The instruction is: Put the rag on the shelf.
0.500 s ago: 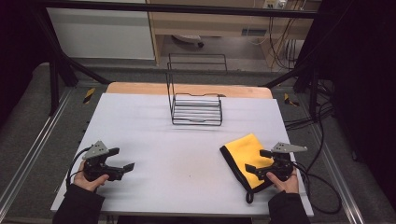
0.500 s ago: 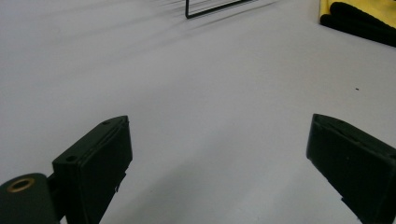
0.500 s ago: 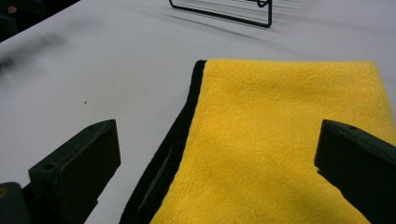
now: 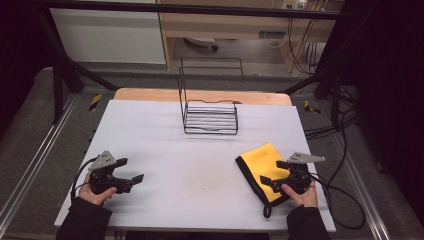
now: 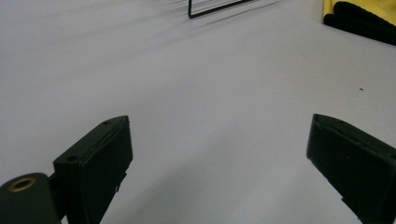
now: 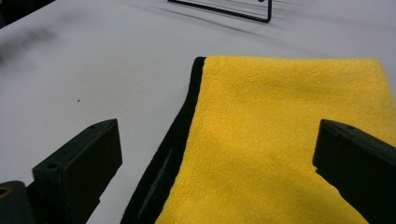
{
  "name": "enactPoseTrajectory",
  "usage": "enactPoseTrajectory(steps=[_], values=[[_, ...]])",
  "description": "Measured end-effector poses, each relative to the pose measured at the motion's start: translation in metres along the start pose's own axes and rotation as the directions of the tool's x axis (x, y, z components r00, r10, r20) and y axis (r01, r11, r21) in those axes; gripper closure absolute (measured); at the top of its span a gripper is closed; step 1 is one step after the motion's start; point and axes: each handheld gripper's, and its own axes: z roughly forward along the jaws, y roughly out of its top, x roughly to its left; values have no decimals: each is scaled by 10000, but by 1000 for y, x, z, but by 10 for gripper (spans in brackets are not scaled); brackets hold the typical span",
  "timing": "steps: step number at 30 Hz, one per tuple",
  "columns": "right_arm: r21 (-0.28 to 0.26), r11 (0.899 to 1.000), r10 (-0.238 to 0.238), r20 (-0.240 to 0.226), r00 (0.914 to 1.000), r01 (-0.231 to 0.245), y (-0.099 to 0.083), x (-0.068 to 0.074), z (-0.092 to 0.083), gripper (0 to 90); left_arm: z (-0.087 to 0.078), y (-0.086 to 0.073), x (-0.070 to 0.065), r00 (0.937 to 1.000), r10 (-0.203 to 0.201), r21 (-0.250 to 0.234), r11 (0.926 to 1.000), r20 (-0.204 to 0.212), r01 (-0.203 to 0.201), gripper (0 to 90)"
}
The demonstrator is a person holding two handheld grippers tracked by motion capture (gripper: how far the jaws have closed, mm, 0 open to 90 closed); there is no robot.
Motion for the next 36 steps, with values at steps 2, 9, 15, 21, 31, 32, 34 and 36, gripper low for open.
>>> enactPoseTrajectory(steps=[2, 9, 15, 21, 31, 32, 34, 36], values=[[149, 9999, -34, -15, 10000, 35, 2, 5, 5, 28, 0, 0, 0, 10000, -5, -9, 10000, -24, 5, 71], [851, 9962, -212, 411, 9989, 176, 9, 18, 22, 77, -4, -1, 2, 9998, -89, -127, 9999, -173, 87, 71], [1351, 9887, -748, 663, 9950, 653, 17, 29, 34, 231, -2, -1, 2, 9998, -58, -101, 9999, -164, 57, 73], [1777, 9811, -974, 1122, 9889, 765, 20, 32, 51, 391, -3, 0, 2, 9998, -33, -105, 9999, -179, 31, 74], [1915, 9756, -1411, 1723, 9749, 1073, 16, 36, 65, 527, -3, 0, 2, 9997, -74, -91, 9999, -248, 72, 84], [1915, 9756, -1411, 1723, 9749, 1073, 16, 36, 65, 527, -3, 0, 2, 9996, -77, -84, 9999, -256, 75, 84], [2016, 9705, -1691, 1800, 9690, 1319, 17, 39, 68, 522, -3, 0, 2, 9996, -55, -90, 9999, -270, 52, 86], [2134, 9654, -1915, 1889, 9631, 1501, 18, 43, 71, 526, -3, 0, 1, 9996, -28, -76, 10000, -282, 26, 86]])
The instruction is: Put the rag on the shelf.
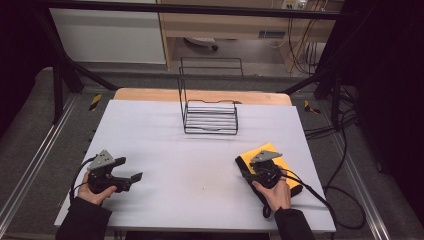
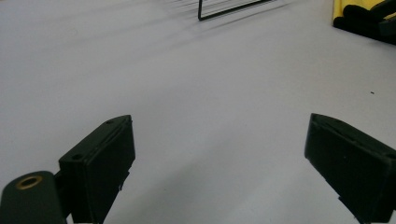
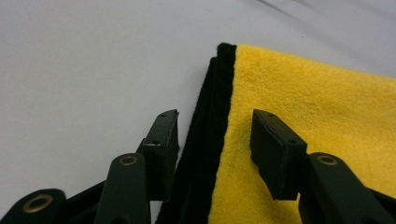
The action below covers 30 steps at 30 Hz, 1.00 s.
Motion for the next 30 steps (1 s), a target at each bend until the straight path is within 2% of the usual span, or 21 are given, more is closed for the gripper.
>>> enactPoseTrajectory(steps=[2, 5, 6, 11, 19, 24, 25, 30], values=[[115, 9997, -204, 291, 9994, 201, -1, 2, 3, 551, 0, 0, 0, 10000, -5, -29, 10000, 5, 5, 86], [102, 9997, -224, 377, 9990, 220, -1, 2, 4, 555, -1, 0, 1, 10000, -25, -33, 10000, -13, 25, 86], [137, 9990, -429, 512, 9978, 423, -2, 4, 5, 560, -1, 0, 1, 10000, -8, -16, 10000, -23, 8, 87], [142, 9977, -674, 673, 9955, 666, -3, 5, 6, 591, -2, 0, 1, 10000, -50, -94, 9999, -29, 50, 88], [285, 9952, -956, 986, 9905, 932, -3, 3, 5, 746, -2, 0, 1, 10000, -47, -72, 10000, -39, 47, 88], [330, 9969, -748, 954, 9926, 719, -2, 1, 4, 780, -2, 0, 1, 10000, -45, -76, 10000, -36, 45, 89], [331, 9982, -531, 931, 9942, 502, -1, 0, 4, 792, -2, 0, 1, 10000, -46, -75, 10000, -35, 46, 89], [232, 9996, -161, 864, 9961, 141, 0, -2, 2, 811, -2, 0, 1, 10000, -66, -81, 9999, -34, 66, 89]])
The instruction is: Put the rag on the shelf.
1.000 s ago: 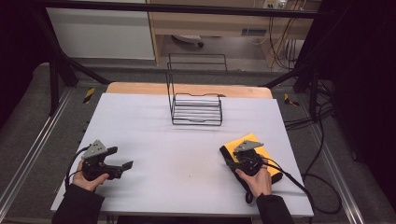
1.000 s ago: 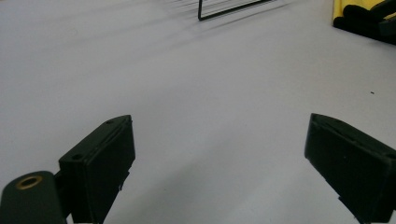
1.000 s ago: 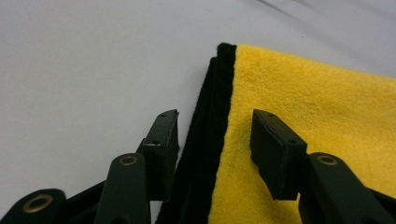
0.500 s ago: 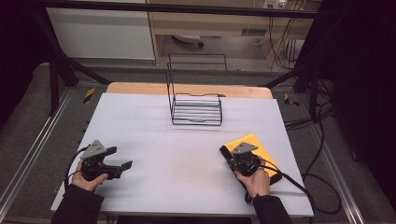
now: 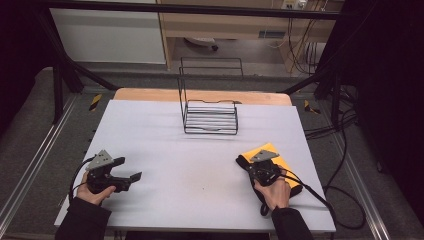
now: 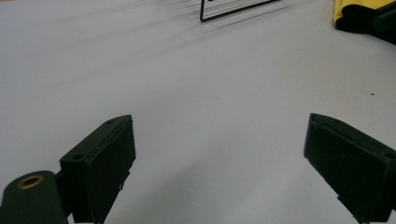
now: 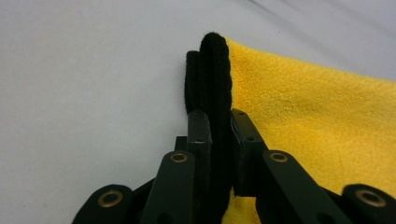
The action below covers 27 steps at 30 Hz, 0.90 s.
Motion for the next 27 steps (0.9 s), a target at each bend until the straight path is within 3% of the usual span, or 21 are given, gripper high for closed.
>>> enactPoseTrajectory(steps=[4, 8, 14, 23, 25, 27], values=[[-54, 9999, 161, -199, 9997, -162, 1, -1, -3, 816, 0, 0, 0, 10000, -15, -19, 10000, 17, 15, 90], [-279, 9984, 474, -801, 9957, -497, 3, -2, -6, 818, 0, 0, 0, 10000, 17, 17, 10000, 23, -17, 90], [-736, 9909, 983, -1750, 9797, -1125, 9, 1, -12, 817, 1, 1, 0, 10000, 6, 3, 10000, 21, -6, 90], [-962, 9872, 966, -2724, 9573, -1270, 34, 39, -1, 816, 1, 1, -1, 10000, -23, -19, 10000, 12, 23, 90], [-941, 9878, 929, -2818, 9550, -1239, 41, 50, 5, 815, 0, 1, -1, 10000, 23, 8, 10000, -10, -23, 90], [-855, 9909, 765, -2746, 9585, -1036, 48, 59, 12, 815, 0, 1, -1, 10000, 22, 4, 10000, -6, -22, 90]])
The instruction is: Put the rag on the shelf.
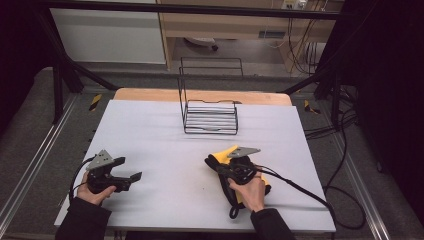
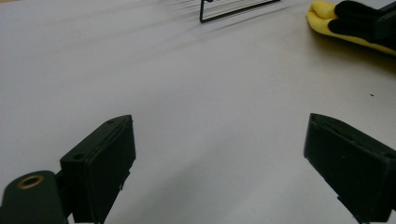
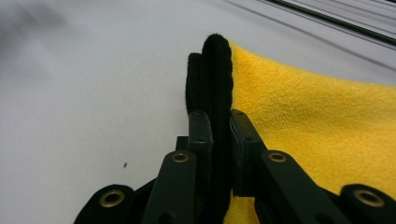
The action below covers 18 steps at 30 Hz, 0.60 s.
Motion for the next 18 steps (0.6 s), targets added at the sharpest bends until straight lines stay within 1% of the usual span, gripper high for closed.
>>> enactPoseTrajectory(steps=[3, 5, 6, 7, 8, 9, 10, 11, 12, 14, 15, 16, 18], values=[[-2, 10000, 100, -137, 9999, -100, 6, 8, 10, 815, 0, 0, 0, 10000, 1, -3, 10000, 3, -1, 90], [-20, 9999, 113, -214, 9997, -114, 11, 13, 15, 814, 0, 0, 0, 10000, -29, -7, 10000, 0, 29, 90], [-20, 9999, 113, -214, 9997, -114, 11, 13, 15, 814, 0, 0, 1, 10000, -11, 5, 10000, 3, 11, 90], [-18, 9999, 165, -351, 9992, -166, 14, 17, 20, 814, 0, 0, 1, 10000, -3, 15, 10000, 4, 3, 90], [-18, 9999, 165, -351, 9992, -166, 14, 17, 20, 814, 0, 0, 0, 10000, -8, 6, 10000, 7, 8, 90], [6, 9999, 135, -358, 9993, -134, 15, 20, 23, 813, 0, 0, 0, 10000, -2, 8, 10000, 7, 2, 90], [49, 9999, 119, -462, 9989, -117, 17, 24, 29, 811, 0, 0, 0, 10000, 12, 9, 10000, 9, -12, 90], [49, 9999, 119, -462, 9989, -117, 17, 24, 29, 811, 0, 0, 0, 10000, 15, 10, 10000, 13, -15, 90], [177, 9998, -38, -466, 9989, 47, 17, 29, 37, 806, 0, 0, 0, 10000, 11, 16, 10000, 13, -11, 90], [228, 9996, -143, -523, 9985, 155, 15, 31, 43, 797, 0, 0, 0, 10000, 6, 13, 10000, 18, -6, 90], [228, 9996, -143, -523, 9985, 155, 15, 31, 43, 797, 0, 0, 0, 10000, 21, 14, 10000, 18, -22, 90], [357, 9991, -196, -597, 9980, 217, 12, 31, 48, 774, 0, 0, 0, 10000, 19, 14, 10000, 24, -19, 90], [326, 9991, -241, -628, 9977, 262, 11, 31, 49, 757, 0, 0, 0, 10000, -3, 12, 10000, 18, 3, 90]])
